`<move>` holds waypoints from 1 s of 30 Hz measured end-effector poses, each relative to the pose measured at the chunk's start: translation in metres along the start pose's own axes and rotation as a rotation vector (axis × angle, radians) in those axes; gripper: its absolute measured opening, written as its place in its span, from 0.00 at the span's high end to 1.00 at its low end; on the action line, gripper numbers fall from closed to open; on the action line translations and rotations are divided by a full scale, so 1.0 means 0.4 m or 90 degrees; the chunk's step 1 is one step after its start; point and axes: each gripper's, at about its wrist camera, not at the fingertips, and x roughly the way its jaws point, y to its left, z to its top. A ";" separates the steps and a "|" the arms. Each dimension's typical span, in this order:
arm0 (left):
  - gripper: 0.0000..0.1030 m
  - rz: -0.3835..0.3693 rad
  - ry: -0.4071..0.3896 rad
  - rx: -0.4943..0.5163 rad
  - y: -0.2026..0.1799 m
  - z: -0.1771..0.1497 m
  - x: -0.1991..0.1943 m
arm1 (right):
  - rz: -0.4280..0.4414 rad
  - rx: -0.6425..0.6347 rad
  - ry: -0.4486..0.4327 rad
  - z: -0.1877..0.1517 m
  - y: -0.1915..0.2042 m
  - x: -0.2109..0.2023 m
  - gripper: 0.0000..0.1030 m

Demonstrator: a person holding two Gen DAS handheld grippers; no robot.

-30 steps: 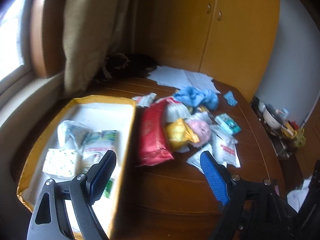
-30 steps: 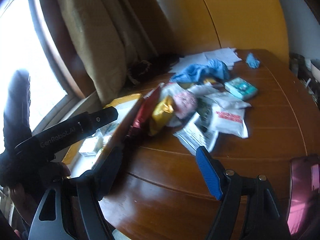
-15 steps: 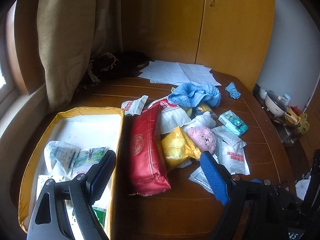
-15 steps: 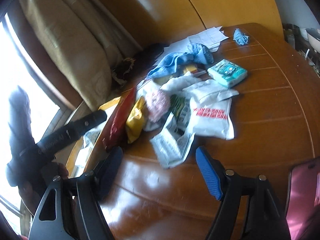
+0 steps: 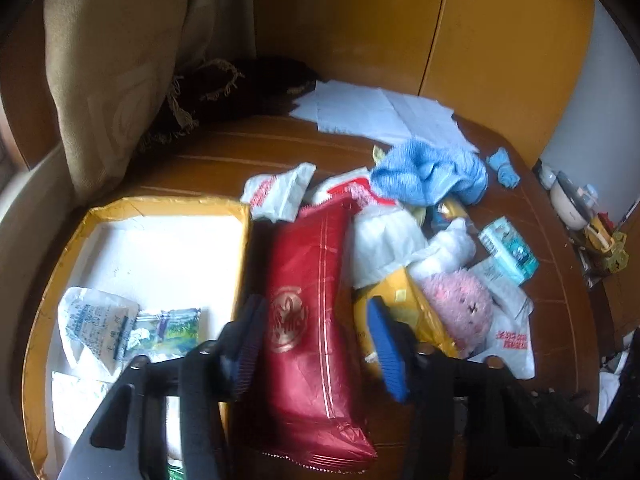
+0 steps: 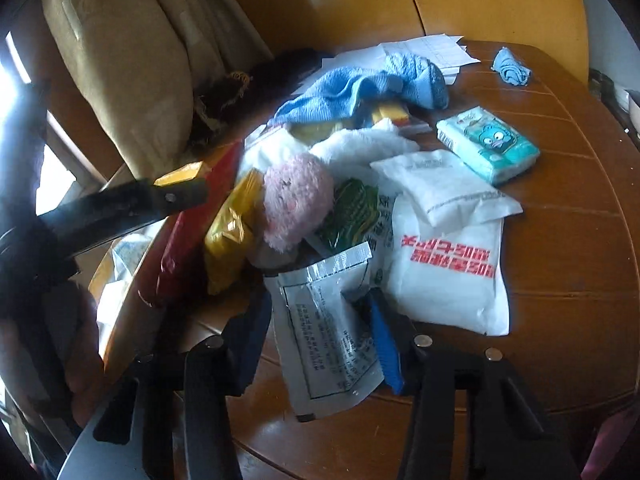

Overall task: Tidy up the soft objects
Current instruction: 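Grasp the red foil bag with the left gripper while the right grasps a white sachet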

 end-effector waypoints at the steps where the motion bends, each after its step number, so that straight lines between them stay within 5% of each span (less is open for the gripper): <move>1: 0.62 0.004 0.011 0.003 -0.002 -0.004 0.010 | -0.002 -0.004 0.001 -0.005 0.004 -0.004 0.53; 6: 0.62 0.003 0.014 -0.004 0.003 -0.007 0.011 | -0.014 -0.021 0.009 -0.034 0.026 -0.019 0.53; 11: 0.83 0.022 -0.003 0.016 -0.003 -0.024 -0.017 | -0.011 -0.018 0.007 -0.051 0.031 -0.026 0.53; 14: 0.86 -0.003 0.000 0.007 0.010 -0.035 -0.038 | -0.022 -0.030 0.008 -0.057 0.040 -0.035 0.65; 16: 0.87 -0.032 -0.007 -0.015 0.026 -0.045 -0.065 | -0.022 -0.026 0.009 -0.062 0.036 -0.040 0.86; 30: 0.87 -0.145 -0.032 -0.066 0.077 -0.151 -0.231 | 0.033 0.002 -0.041 -0.110 0.040 -0.136 0.86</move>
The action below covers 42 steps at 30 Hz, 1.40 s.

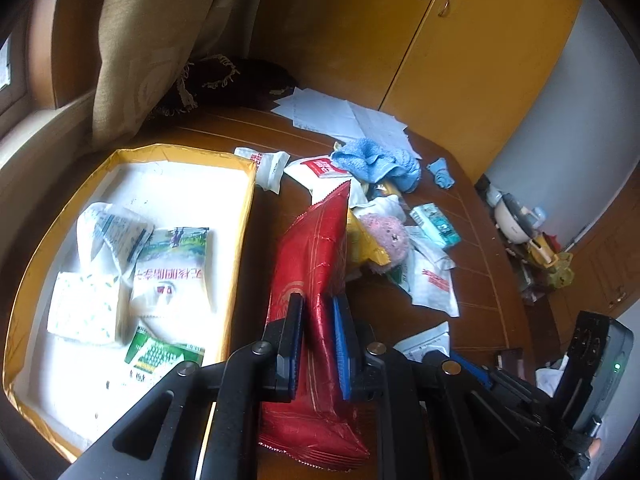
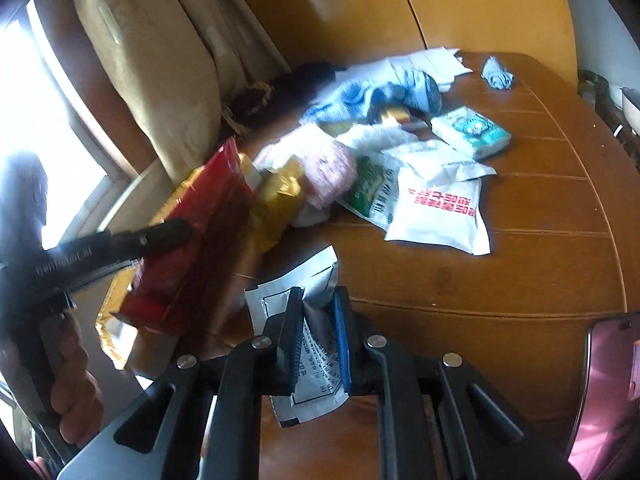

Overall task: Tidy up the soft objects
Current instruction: 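Grasp the red foil bag with the left gripper while the right grasps a white sachet, then carry the red bag and white sachet over the tray, lowering them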

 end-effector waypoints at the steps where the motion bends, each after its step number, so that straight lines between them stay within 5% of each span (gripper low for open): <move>1: 0.87 -0.011 -0.007 -0.003 0.004 -0.002 -0.019 | 0.007 0.003 -0.004 0.000 0.006 -0.006 0.86; 6: 0.88 -0.021 -0.063 -0.014 0.037 -0.003 -0.143 | 0.037 -0.015 -0.022 0.008 0.060 -0.032 0.86; 17: 0.88 0.121 -0.130 -0.061 0.224 -0.011 -0.295 | 0.138 -0.102 0.003 0.045 0.287 0.015 0.86; 28: 0.87 0.238 -0.091 -0.049 0.338 -0.009 -0.179 | 0.130 -0.117 0.059 0.082 0.405 0.170 0.86; 42: 0.86 0.239 -0.057 -0.021 0.340 -0.029 -0.100 | 0.103 -0.127 0.123 0.042 0.434 0.297 0.85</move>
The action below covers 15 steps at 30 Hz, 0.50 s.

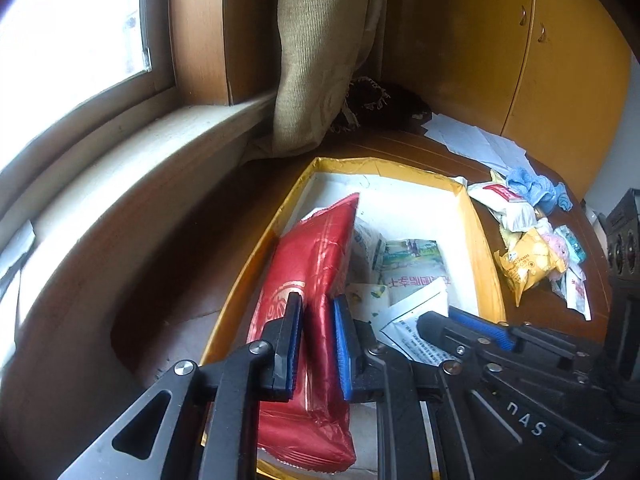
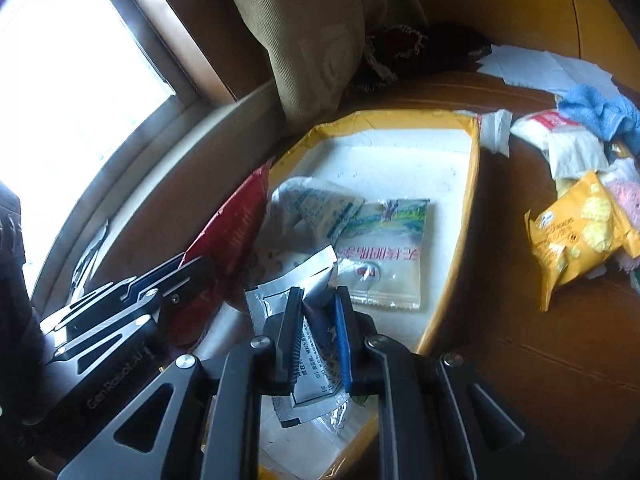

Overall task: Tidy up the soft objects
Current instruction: 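Carry the red bag and white sachet over the tray, lowering them, then open both grippers to drop the red bag and sachet into the tray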

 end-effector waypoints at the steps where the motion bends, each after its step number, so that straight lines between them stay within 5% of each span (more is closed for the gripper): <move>1: 0.86 -0.003 0.001 0.002 -0.004 -0.002 0.002 | 0.000 0.002 -0.003 -0.004 -0.003 0.000 0.85; 5: 0.77 -0.020 0.017 0.002 -0.015 -0.007 0.008 | 0.010 0.018 -0.018 -0.008 -0.016 -0.017 0.84; 11: 0.41 -0.108 -0.007 -0.062 -0.005 -0.009 -0.041 | 0.027 0.034 -0.058 -0.008 -0.039 -0.095 0.52; 15: 0.31 -0.164 -0.048 -0.066 -0.058 0.000 -0.084 | 0.044 0.042 -0.114 -0.028 -0.086 -0.195 0.40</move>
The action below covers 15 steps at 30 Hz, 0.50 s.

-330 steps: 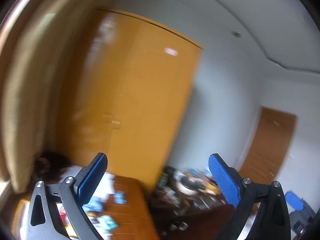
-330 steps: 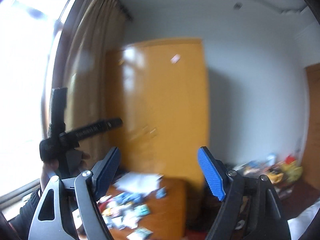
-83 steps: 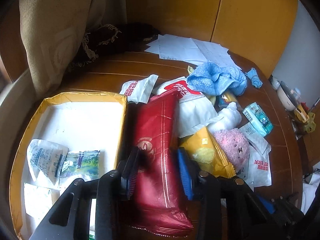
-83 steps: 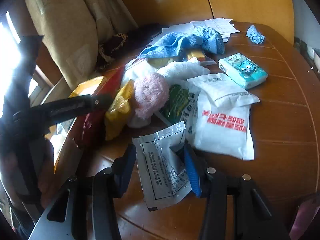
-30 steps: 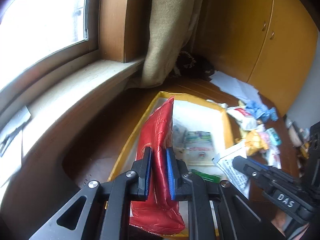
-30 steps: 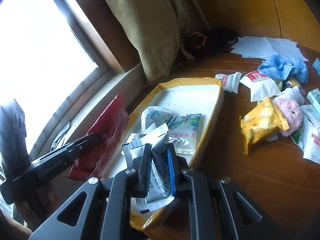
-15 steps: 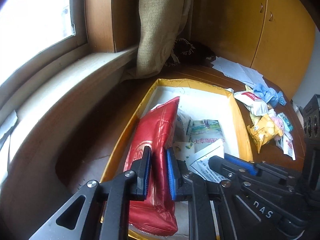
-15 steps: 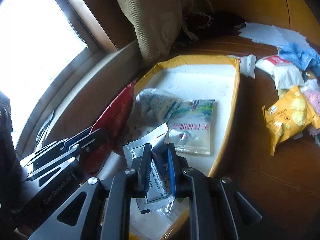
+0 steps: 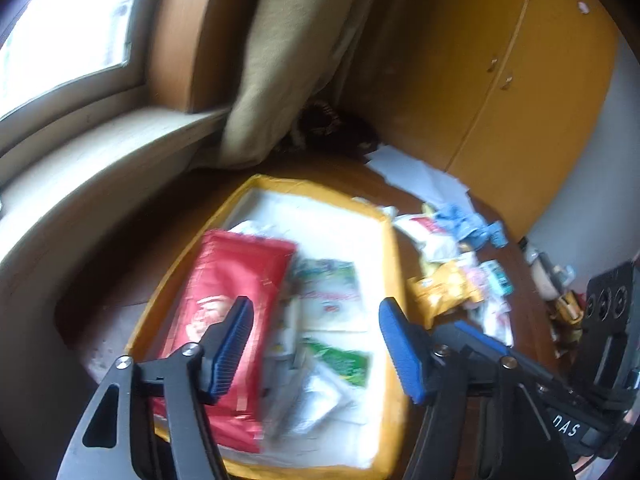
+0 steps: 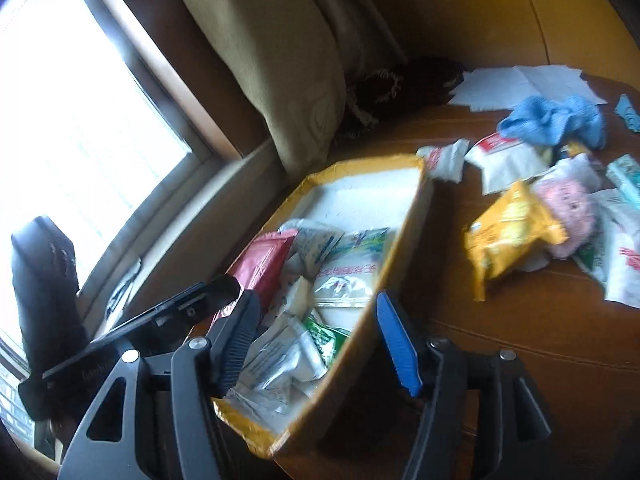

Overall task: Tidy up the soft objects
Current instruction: 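Open both grippers to drop the red bag and sachet into the tray, then move both grippers back toward the pile of packages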

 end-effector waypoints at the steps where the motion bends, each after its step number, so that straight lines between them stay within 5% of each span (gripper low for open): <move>1: 0.30 -0.015 -0.002 0.006 -0.023 0.000 0.000 | 0.000 0.005 -0.010 -0.003 -0.015 -0.023 0.40; 10: 0.29 -0.106 0.060 0.088 -0.250 -0.004 0.113 | -0.048 0.119 -0.063 -0.035 -0.221 -0.157 0.37; 15: 0.29 -0.084 0.076 0.181 -0.356 -0.004 0.178 | -0.081 0.184 -0.074 -0.040 -0.334 -0.185 0.37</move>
